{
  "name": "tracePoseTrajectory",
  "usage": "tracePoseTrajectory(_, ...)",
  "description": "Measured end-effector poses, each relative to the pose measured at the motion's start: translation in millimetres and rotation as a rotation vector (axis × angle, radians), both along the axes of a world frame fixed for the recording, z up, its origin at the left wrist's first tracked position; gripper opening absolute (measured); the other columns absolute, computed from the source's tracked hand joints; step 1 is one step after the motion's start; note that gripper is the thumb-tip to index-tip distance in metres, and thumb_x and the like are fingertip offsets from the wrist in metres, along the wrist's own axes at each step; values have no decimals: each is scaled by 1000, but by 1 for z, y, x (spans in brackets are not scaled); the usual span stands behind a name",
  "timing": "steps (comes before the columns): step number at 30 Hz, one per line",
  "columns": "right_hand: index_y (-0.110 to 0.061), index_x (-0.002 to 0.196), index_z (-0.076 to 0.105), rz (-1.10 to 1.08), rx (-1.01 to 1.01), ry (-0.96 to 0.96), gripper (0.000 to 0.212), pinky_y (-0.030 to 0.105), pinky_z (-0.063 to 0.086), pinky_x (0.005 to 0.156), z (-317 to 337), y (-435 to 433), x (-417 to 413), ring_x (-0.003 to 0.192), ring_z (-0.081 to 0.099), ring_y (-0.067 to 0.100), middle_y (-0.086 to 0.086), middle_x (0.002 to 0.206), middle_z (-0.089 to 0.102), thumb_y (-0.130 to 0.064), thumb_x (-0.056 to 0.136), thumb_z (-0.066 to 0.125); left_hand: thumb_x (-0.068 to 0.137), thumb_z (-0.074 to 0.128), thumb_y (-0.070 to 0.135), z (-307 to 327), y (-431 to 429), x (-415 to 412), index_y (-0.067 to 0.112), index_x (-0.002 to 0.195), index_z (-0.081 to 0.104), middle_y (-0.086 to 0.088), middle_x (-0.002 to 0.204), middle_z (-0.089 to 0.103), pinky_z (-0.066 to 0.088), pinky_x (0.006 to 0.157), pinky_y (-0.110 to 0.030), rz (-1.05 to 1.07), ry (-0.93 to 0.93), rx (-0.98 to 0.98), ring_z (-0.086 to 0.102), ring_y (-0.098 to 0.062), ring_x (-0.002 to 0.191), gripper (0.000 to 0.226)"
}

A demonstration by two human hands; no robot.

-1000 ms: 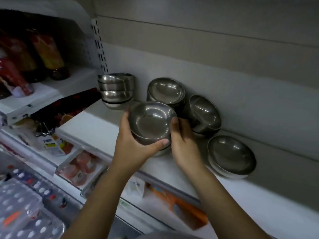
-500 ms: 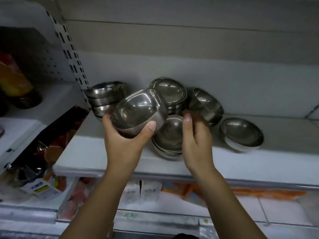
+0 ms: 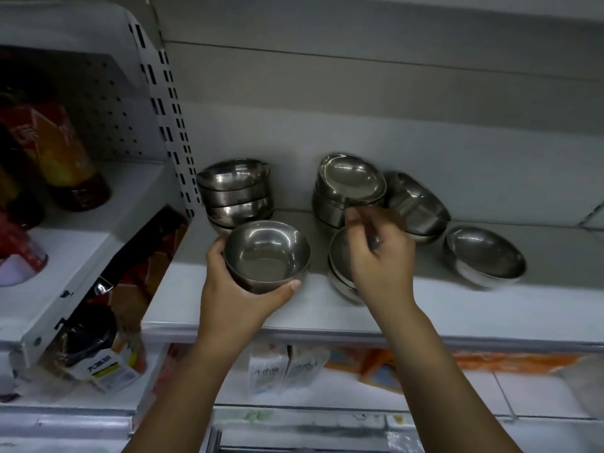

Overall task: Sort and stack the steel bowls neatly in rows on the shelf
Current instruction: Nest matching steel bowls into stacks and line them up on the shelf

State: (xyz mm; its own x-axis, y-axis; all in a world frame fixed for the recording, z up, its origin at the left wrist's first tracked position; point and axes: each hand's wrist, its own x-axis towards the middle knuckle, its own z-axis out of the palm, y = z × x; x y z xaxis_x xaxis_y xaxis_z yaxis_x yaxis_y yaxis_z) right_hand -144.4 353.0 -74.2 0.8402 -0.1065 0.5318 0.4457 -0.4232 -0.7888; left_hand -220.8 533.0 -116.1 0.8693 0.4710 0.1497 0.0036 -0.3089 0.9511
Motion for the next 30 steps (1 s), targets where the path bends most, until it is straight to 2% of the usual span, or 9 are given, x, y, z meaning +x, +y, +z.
tracePoseTrajectory(4,-24,96,74,-28,-37,-2,14,27,50,82,-2,-4,4,86,63,9,4,96,68,-33,93,65,47,99,51,-3,0,4,52,133,29,31,121,50,44,96,-22,-116,55,85,53,-5,119,110)
tracePoseTrajectory(8,-20,98,73,-123,-11,-33,8,36,56,83,7,-26,20,89,67,15,-7,93,68,-24,92,70,45,96,60,-3,5,11,46,138,28,16,138,51,47,105,-34,-186,113,111,52,-12,127,116)
tracePoseTrajectory(11,-11,96,70,-234,-198,-23,19,45,53,83,15,-49,38,90,64,26,-1,89,67,-29,94,66,51,98,48,0,5,17,38,147,25,14,145,45,41,105,-27,-240,93,41,47,-10,132,121)
tracePoseTrajectory(14,-13,114,69,-290,-399,197,42,48,48,97,17,-65,63,112,59,35,12,113,69,-48,93,60,50,89,57,8,0,24,34,155,22,10,154,39,38,113,-32,-238,45,-15,42,-11,138,127)
tracePoseTrajectory(16,-19,116,69,-327,-480,293,51,44,50,94,16,-71,74,114,59,34,8,114,69,-60,88,56,61,79,60,10,-6,27,30,156,26,13,148,45,38,110,-27,-206,-18,-92,46,-6,132,113)
tracePoseTrajectory(18,-22,117,69,-349,-503,338,38,41,50,91,14,-76,78,114,59,34,9,113,71,-50,93,60,72,70,60,8,-11,29,28,155,34,20,137,52,39,102,-16,-173,-52,-162,51,2,121,96)
tracePoseTrajectory(24,-13,111,73,-336,-299,270,19,19,37,75,6,-81,80,103,67,22,5,110,75,-15,99,59,91,67,46,-1,-12,34,31,148,42,38,118,50,33,78,9,-145,-61,-154,47,34,98,64)
tracePoseTrajectory(28,-15,111,75,-308,-95,200,19,17,52,82,8,-80,75,92,66,11,-3,101,74,-13,97,62,90,66,47,-2,-13,34,31,148,44,22,127,57,35,86,-3,-145,-72,-140,54,5,113,63)
tracePoseTrajectory(30,-14,110,75,-288,-29,145,19,5,46,75,12,-79,70,86,63,6,-3,98,73,-12,96,63,88,64,51,-2,-13,33,32,147,44,24,127,57,35,87,-3,-150,-75,-146,54,8,111,65)
